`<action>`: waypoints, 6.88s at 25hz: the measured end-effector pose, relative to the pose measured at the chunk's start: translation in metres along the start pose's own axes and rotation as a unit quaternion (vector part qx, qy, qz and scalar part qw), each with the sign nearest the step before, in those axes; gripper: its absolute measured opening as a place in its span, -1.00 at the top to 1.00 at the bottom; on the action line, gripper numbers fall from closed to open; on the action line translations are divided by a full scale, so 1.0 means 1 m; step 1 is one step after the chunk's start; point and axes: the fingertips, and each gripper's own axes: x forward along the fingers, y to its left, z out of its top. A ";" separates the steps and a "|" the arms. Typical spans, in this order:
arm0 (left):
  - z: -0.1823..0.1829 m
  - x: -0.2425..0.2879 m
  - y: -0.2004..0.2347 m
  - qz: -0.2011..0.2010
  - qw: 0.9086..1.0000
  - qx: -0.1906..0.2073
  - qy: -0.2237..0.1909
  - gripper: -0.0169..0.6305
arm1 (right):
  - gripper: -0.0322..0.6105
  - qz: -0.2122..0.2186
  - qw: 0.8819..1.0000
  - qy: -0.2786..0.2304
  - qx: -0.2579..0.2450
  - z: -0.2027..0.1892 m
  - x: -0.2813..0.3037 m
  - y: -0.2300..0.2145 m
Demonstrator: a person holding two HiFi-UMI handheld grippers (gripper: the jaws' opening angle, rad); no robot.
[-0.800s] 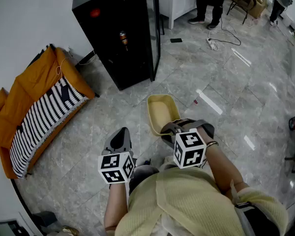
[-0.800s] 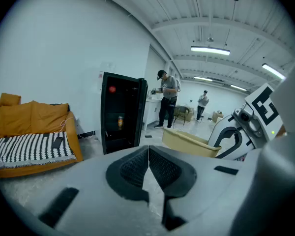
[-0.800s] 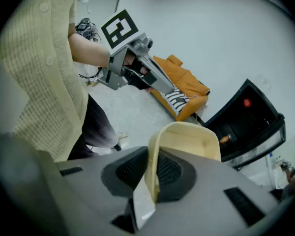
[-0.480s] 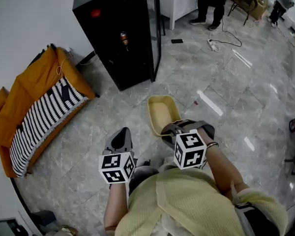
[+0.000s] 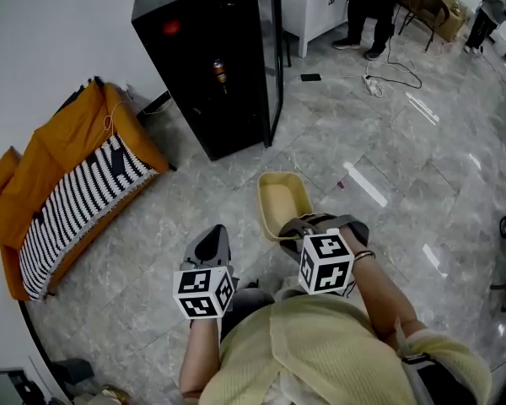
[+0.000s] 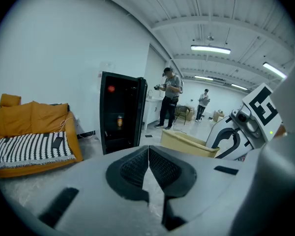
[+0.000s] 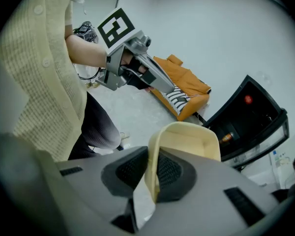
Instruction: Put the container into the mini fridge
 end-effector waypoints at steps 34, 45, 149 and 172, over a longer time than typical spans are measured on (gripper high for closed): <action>0.076 0.069 0.064 -0.047 0.998 0.038 -0.013 0.88 | 0.73 0.016 0.999 0.018 -0.032 0.045 0.029 -0.124; 0.111 0.107 0.077 -0.076 0.996 0.046 -0.025 0.88 | 0.73 -0.001 0.999 0.030 -0.033 0.052 0.030 -0.187; 0.367 0.389 0.247 0.092 0.986 0.037 -0.134 0.88 | 0.73 -0.077 0.980 0.023 -0.181 0.085 0.112 -0.681; 0.389 0.435 0.280 0.112 0.979 0.025 -0.168 0.88 | 0.73 -0.152 0.968 0.041 -0.196 0.085 0.140 -0.727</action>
